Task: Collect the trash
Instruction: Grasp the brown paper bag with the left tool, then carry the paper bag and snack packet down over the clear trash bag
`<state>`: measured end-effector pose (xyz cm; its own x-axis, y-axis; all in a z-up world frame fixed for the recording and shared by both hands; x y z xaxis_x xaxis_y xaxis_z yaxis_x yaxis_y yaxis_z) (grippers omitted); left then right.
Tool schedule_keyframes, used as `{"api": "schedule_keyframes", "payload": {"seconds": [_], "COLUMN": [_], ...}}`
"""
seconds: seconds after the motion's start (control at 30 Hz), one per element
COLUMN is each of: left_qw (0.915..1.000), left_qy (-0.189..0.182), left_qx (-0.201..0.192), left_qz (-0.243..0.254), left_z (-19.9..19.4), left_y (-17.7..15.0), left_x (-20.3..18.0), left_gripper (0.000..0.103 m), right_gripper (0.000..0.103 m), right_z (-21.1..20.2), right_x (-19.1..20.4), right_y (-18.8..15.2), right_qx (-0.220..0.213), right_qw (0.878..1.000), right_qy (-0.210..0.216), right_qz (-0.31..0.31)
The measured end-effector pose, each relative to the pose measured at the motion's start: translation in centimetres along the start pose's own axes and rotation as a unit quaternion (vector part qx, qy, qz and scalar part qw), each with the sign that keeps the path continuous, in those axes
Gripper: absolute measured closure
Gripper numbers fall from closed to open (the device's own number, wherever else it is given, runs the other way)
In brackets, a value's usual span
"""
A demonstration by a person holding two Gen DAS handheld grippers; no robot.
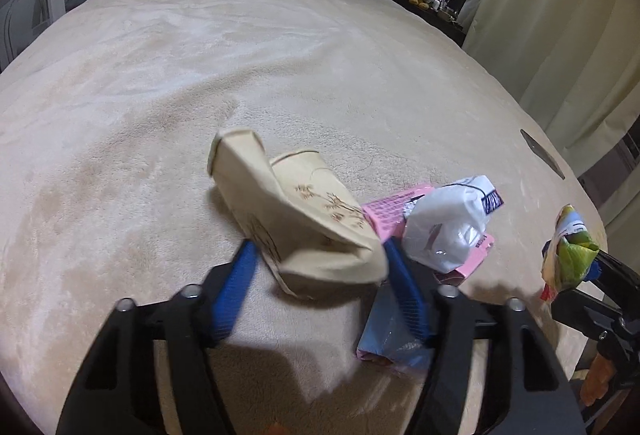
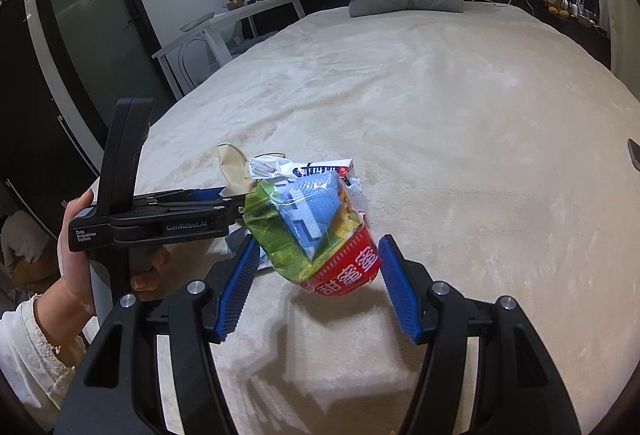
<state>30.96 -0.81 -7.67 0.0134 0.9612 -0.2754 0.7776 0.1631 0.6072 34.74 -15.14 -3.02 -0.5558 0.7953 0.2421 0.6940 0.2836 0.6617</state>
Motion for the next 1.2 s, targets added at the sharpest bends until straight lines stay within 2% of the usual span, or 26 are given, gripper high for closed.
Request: {"api": "schedule_keyframes", "payload": {"seconds": [0.07,0.3,0.5,0.8,1.2], "left_qw": [1.0,0.9989,0.9978,0.9953,0.994], "left_qy": [-0.003,-0.004,-0.014,-0.018,-0.017], "left_qx": [-0.003,-0.012,-0.023,-0.036,-0.032], "left_qz": [0.009,0.046,0.061,0.088,0.103], "left_z": [-0.5,-2.2,-5.2,-9.5,-12.9], "left_y": [0.0,-0.7,-2.3,-4.9,-9.6], "left_x": [-0.1,-0.8,-0.5,0.0,0.1], "left_gripper": [0.053,0.054,0.054,0.054,0.054], "right_gripper": [0.042,0.042,0.042,0.043,0.043], "right_z": [0.2,0.5,-0.7,-3.3,-5.7], "right_x": [0.0,0.6,1.2,2.7,5.9], "right_y": [0.0,-0.4,-1.0,-3.8,-7.7], "right_qx": [0.002,0.008,-0.007,-0.042,-0.047], "right_qw": [1.0,1.0,1.0,0.999,0.998], "right_qy": [0.001,-0.009,-0.007,-0.015,-0.013], "right_qz": [0.0,-0.018,-0.018,-0.009,-0.026]}}
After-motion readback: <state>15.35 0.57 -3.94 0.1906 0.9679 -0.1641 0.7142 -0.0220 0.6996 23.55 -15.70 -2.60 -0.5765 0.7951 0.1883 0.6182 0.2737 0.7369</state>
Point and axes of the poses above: each gripper's, at about its wrist camera, not at the fingertips, and z roughly the way its jaws point, x to its left, y to its top, the point moved 3 cm from there along z, roughly the way its jaws point
